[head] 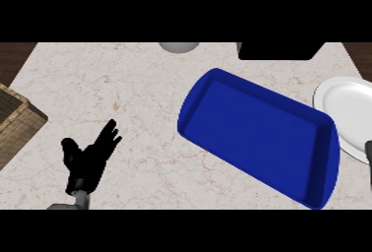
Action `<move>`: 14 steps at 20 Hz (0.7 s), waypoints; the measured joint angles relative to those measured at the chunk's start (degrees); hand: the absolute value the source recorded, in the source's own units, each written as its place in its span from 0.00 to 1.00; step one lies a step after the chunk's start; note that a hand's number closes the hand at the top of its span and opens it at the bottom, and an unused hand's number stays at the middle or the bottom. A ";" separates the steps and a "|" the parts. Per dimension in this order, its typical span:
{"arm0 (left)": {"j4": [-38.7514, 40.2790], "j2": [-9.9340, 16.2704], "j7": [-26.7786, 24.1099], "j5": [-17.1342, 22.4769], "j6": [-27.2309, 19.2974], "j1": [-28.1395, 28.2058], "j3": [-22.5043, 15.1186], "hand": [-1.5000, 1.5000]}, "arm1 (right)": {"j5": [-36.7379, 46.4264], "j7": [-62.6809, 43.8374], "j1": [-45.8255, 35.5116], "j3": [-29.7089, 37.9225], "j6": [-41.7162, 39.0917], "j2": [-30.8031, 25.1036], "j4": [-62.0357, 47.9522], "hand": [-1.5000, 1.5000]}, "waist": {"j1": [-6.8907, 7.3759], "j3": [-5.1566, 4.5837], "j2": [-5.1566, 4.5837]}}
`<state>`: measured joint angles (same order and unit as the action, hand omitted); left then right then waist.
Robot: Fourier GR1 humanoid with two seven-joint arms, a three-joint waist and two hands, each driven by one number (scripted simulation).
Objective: Pick the tomato from the tray and place it in the plate
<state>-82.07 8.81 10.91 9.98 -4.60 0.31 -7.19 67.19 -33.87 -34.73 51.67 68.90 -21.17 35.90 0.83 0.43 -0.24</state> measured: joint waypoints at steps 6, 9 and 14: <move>-0.67 -0.38 0.88 -0.68 -0.79 0.58 -0.12 0.50 | -15.32 7.96 4.91 -4.30 3.09 3.70 10.84 0.00 | -0.85 -0.16 0.36; -0.98 0.05 1.59 -0.42 -0.46 0.72 0.45 0.50 | -22.54 10.60 9.38 -8.29 3.19 7.69 19.23 0.00 | -1.16 -0.23 0.49; -2.14 -0.26 2.41 -1.06 -0.99 1.60 0.31 0.50 | -31.05 13.83 18.82 -15.76 1.48 14.49 33.94 0.00 | -1.37 -0.35 0.54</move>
<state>-84.21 8.56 13.32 8.92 -5.59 1.92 -6.88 36.14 -20.04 -15.91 35.90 70.38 -6.69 69.84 -0.54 0.08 0.31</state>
